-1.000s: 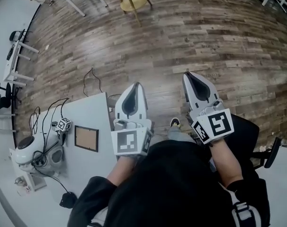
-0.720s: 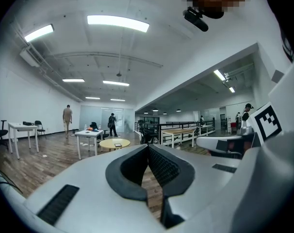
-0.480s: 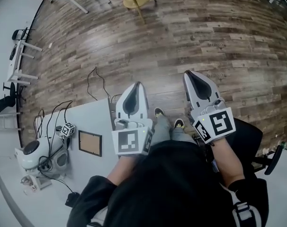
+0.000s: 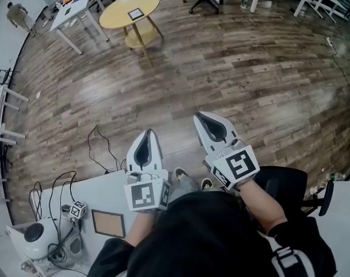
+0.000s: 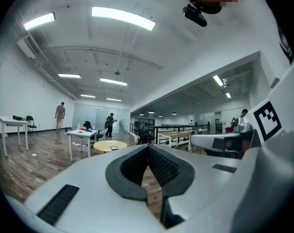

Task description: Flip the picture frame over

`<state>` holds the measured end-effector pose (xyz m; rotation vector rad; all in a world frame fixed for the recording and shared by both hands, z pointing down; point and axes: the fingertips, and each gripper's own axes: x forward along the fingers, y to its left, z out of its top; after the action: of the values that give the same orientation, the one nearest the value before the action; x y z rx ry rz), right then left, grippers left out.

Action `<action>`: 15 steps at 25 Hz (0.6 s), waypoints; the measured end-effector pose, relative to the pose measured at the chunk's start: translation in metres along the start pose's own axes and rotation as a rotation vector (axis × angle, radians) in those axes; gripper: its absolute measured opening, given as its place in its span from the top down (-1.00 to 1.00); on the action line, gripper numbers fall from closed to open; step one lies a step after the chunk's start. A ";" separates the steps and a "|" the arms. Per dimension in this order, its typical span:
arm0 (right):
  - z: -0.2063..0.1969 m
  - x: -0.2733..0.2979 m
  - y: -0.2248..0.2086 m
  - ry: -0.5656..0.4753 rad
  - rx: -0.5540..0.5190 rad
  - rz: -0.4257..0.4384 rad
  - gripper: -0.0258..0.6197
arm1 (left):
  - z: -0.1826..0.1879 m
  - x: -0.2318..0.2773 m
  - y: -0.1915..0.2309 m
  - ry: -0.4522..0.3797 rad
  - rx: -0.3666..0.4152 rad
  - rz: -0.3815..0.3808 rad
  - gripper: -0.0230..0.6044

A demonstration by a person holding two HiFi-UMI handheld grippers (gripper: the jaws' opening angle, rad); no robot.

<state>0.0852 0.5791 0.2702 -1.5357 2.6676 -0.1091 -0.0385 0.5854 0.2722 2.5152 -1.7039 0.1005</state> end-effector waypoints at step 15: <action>0.004 0.096 0.009 0.027 -0.032 -0.001 0.86 | 0.014 0.060 0.083 -0.026 -0.044 -0.016 0.86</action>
<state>0.0299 0.5000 0.2640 -1.5562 2.7026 -0.0884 -0.0930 0.4983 0.2692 2.5093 -1.6756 0.0298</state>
